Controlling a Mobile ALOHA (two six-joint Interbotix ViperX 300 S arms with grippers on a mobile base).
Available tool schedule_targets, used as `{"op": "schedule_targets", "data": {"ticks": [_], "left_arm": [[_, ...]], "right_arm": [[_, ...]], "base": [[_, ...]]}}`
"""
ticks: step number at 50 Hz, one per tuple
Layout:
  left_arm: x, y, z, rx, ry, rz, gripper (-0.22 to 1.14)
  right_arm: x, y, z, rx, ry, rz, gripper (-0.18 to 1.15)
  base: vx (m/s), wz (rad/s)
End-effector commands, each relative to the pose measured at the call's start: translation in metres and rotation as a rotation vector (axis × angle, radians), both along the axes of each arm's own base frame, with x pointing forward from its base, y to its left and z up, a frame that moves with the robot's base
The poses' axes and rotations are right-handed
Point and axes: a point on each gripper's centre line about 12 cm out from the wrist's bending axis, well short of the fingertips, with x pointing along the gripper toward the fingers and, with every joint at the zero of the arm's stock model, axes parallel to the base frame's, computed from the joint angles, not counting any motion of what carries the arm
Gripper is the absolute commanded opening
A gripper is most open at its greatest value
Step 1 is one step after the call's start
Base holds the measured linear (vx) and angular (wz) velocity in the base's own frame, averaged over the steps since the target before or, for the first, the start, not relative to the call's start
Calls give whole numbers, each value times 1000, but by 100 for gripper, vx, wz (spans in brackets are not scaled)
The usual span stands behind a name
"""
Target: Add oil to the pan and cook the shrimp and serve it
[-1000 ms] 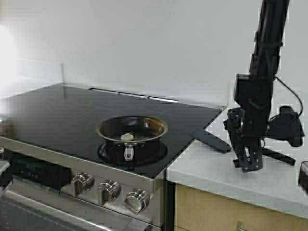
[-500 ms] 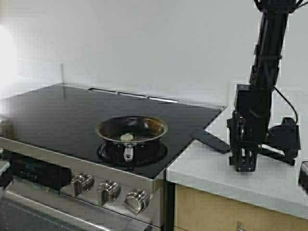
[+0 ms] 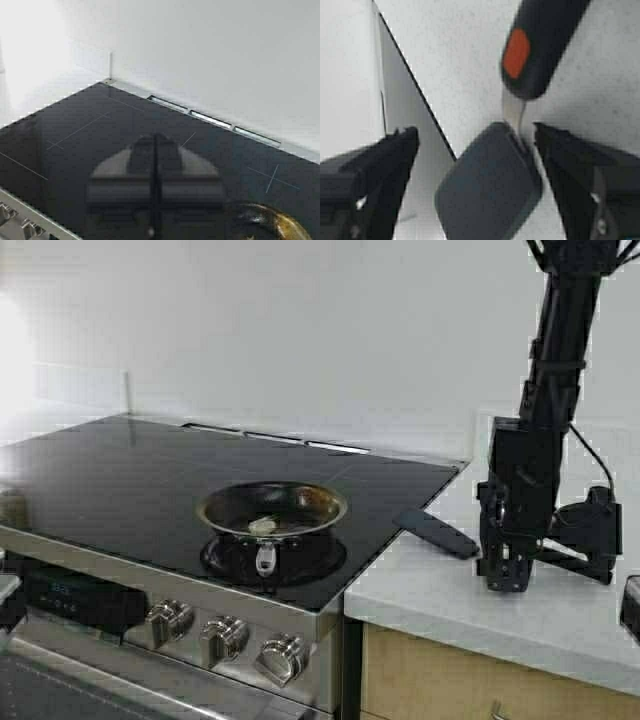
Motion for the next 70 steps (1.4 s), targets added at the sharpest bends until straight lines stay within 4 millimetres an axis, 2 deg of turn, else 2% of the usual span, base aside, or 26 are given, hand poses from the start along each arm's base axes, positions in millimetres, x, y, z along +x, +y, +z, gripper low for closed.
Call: {"op": "schedule_targets", "data": {"ticks": [1,37,43,53,56,58,64,70], "left_arm": [[2,0,6,0,-14,2,3],[2,0,6,-2,-14,1,3],[2,0,6,-2,-14,1,3],[2,0,6,-2,-15,1,3],[2,0,6,-2,-14,1,3],[2,0,5,-2,-12,1,3],[2,0,6,-2,-14,1,3],[2,0,6,-2,-14,1,3]], "right_arm": [[7,-3,4,4,-14,-16,103],[19,-13,-2,9,-25,-60,100],[16,-12,-5,20,12,-60,81],[15,-12,-11,32,68,-61,20],[16,-13,-10,33,65,-64,7],[17,-14,-10,35,64,-68,4],[17,-14,-7,40,71,-65,12],[19,-12,1,43,63,-57,11]], "base": [[0,0],[0,0],[0,0],[0,0],[0,0],[0,0],[0,0],[0,0]]}}
